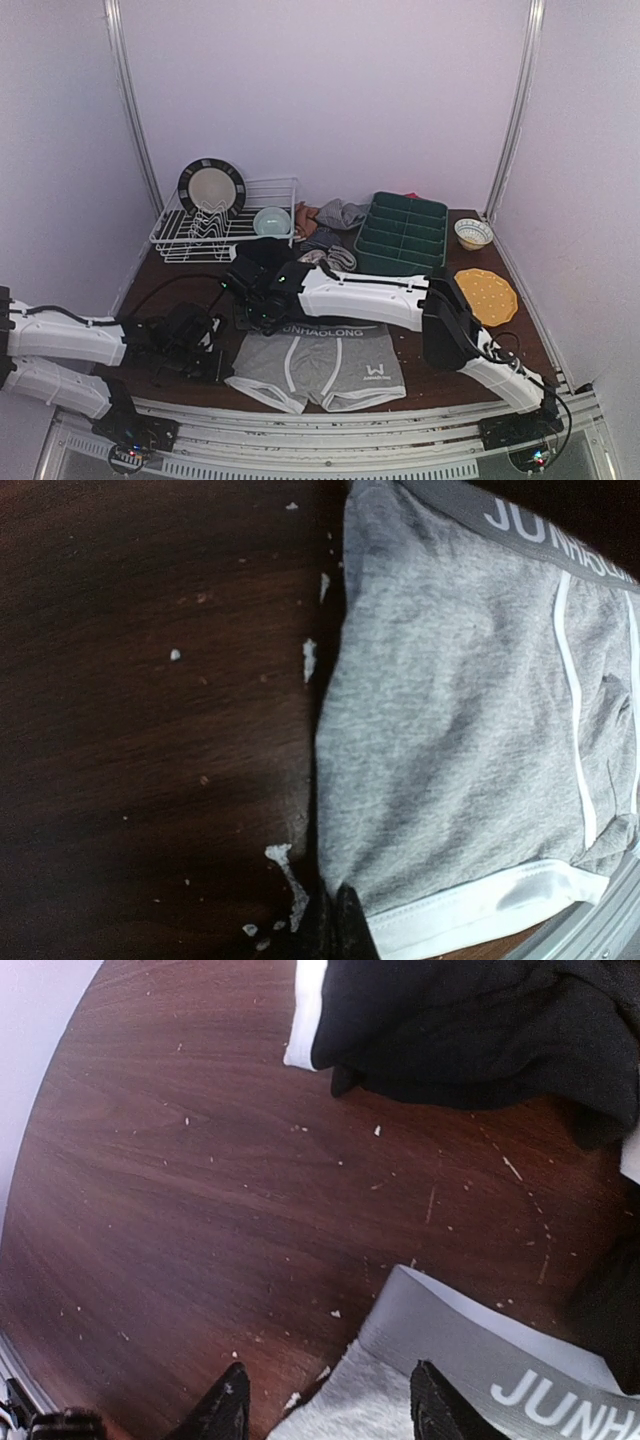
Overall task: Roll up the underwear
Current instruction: Smooth out the underwear at the center of the board, then pick up the underwear from the center of the board.
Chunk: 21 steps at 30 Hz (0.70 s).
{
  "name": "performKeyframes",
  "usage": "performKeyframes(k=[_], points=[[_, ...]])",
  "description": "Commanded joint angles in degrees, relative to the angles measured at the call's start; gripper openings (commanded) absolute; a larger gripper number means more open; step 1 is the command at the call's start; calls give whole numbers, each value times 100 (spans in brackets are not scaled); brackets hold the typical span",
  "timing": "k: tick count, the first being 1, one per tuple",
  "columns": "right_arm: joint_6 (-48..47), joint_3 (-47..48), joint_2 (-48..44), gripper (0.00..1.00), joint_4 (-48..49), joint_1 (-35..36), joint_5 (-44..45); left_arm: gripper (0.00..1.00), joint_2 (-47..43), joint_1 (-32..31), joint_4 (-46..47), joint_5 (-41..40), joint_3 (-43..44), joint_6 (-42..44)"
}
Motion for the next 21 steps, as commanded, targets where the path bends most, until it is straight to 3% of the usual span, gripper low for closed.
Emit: performKeyframes(k=[1,9,21], points=[[63,628,404,53,-528,-13,113,0,-22,-18,95,-79,-204,-72],[127,743,674,43,-553,-49,-73,0,-322,-12,41,-71,-337,-89],[269,919,708,0,-466,-73,-573,0,-1105,-21,-459,95,-297,14]])
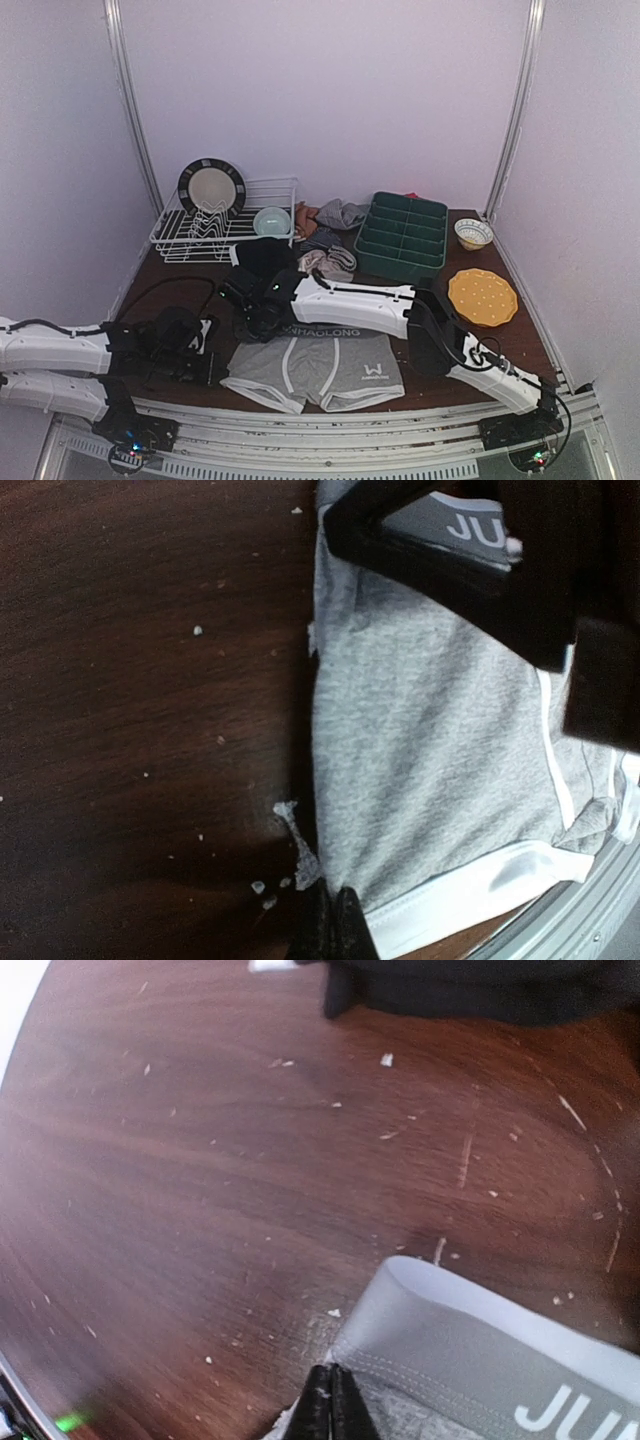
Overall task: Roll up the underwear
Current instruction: Pick up the underwear from the center of the board, then fold the underwear at the center of the board.
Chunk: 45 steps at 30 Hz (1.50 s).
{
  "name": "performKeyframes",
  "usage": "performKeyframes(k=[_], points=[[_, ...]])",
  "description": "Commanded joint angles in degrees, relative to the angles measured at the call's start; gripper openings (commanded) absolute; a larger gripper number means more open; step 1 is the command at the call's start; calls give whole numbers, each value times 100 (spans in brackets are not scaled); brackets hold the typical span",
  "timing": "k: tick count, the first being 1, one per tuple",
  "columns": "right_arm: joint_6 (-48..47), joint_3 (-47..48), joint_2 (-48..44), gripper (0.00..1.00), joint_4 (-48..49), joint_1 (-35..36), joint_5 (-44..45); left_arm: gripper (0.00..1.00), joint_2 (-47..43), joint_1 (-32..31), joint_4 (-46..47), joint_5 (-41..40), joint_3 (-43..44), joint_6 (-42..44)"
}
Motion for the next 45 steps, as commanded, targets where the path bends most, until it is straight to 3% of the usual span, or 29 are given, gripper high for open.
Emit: performKeyframes(k=[1,9,14,22,32,38,44,45], points=[[61,85,-111,0,-11,-35,-176,0,-422,-30,-351,99,21,78],[-78,-1313,-1426,0,929,-48,-395,0,-1499,-286,-1409,-14,541,131],[-197,-2758,-2450,0,1466,-93,-579,0,-1529,-992,-1665,-354,1009,25],[-323,-5317,-4335,0,2153,-303,-589,0,19,-2152,-1626,-1100,2270,-131],[-503,-8091,-6492,0,2304,-1372,-337,0,2456,-2620,-954,-1188,3906,-404],[-748,-8414,-6763,0,2305,-1900,-523,0,3685,-2760,-848,-1255,5182,-398],[-752,-8306,-6636,0,2384,-1961,-1196,0,4125,-2794,-1058,-1389,5695,-373],[-676,-8351,-6637,9,2524,-1922,-1374,0,4132,-2805,-1060,-1379,5682,-372]])
